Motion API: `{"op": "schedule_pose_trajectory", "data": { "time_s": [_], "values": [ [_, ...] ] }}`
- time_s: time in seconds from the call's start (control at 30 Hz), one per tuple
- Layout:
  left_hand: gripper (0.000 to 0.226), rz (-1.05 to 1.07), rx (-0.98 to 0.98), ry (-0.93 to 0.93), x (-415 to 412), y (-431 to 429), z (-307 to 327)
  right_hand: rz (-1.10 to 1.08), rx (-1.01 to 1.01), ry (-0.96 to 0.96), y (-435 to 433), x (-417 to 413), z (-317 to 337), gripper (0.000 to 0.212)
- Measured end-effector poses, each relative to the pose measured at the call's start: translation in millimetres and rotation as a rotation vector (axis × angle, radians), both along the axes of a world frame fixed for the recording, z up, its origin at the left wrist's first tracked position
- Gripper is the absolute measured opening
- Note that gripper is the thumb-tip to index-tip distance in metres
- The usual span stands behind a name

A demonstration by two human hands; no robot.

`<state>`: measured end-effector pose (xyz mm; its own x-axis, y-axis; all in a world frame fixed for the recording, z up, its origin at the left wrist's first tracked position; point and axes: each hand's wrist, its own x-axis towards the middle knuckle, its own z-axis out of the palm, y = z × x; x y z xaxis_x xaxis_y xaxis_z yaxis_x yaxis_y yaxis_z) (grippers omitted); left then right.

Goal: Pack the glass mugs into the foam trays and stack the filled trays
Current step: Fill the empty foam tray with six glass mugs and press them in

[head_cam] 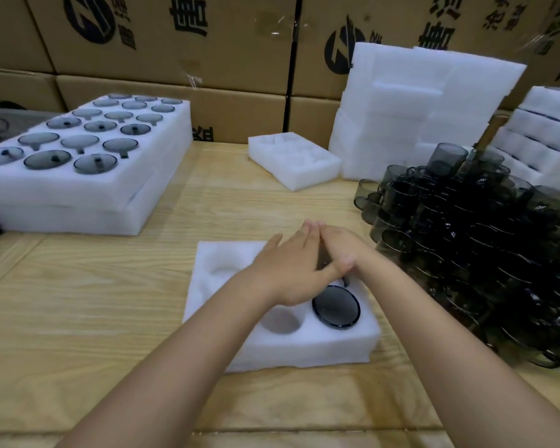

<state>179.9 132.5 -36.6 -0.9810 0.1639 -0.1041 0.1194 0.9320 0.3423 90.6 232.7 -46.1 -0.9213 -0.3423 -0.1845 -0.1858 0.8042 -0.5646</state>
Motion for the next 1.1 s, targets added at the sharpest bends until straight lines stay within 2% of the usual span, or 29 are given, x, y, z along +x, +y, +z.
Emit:
{"op": "schedule_pose_trajectory", "data": {
  "time_s": [0.1, 0.27, 0.33, 0.47, 0.53, 0.6, 0.73, 0.8, 0.87, 0.9, 0.97, 1.03, 1.1],
  "values": [
    [0.098, 0.008, -0.127, 0.010, 4, 0, -10, 0.027, 0.063, 0.181, 5, 7, -10, 0.046],
    [0.102, -0.002, -0.138, -0.003, 4, -1, -12, 0.015, 0.105, 0.245, 6, 8, -15, 0.041],
    [0.099, -0.003, -0.122, -0.003, 4, -2, -13, 0.016, -0.035, 0.196, 7, 8, -13, 0.041],
    [0.073, 0.014, -0.086, 0.030, 1, -3, -15, -0.048, -0.630, -0.097, 18, 9, -20, 0.040],
    [0.060, 0.026, -0.074, 0.052, -2, -3, -14, -0.080, -0.757, -0.159, 22, 12, -25, 0.036],
    [0.055, 0.039, -0.051, 0.036, -7, -3, -12, -0.060, -0.635, -0.087, 24, 10, -25, 0.033],
    [0.057, 0.068, -0.025, -0.007, -13, -4, -9, -0.042, -0.250, 0.117, 25, 13, -17, 0.034],
    [0.061, 0.070, -0.026, 0.010, -11, -7, -8, -0.047, -0.004, 0.293, 23, 17, -13, 0.036],
    [0.064, 0.088, 0.027, 0.104, -6, -17, -9, -0.095, 0.191, 0.521, 23, 22, -10, 0.039],
    [0.063, 0.125, 0.129, 0.178, -2, -26, -9, -0.147, 0.236, 0.618, 25, 25, -10, 0.040],
    [0.051, 0.251, 0.501, 0.318, 5, -52, -4, -0.286, 0.289, 0.722, 36, 27, -11, 0.039],
    [0.038, 0.388, 0.917, 0.415, 13, -84, 2, -0.414, 0.422, 0.664, 47, 30, -12, 0.040],
    [0.030, 0.531, 1.229, 0.455, 20, -113, -2, -0.454, 0.574, 0.553, 52, 31, -13, 0.040]
  ]
}}
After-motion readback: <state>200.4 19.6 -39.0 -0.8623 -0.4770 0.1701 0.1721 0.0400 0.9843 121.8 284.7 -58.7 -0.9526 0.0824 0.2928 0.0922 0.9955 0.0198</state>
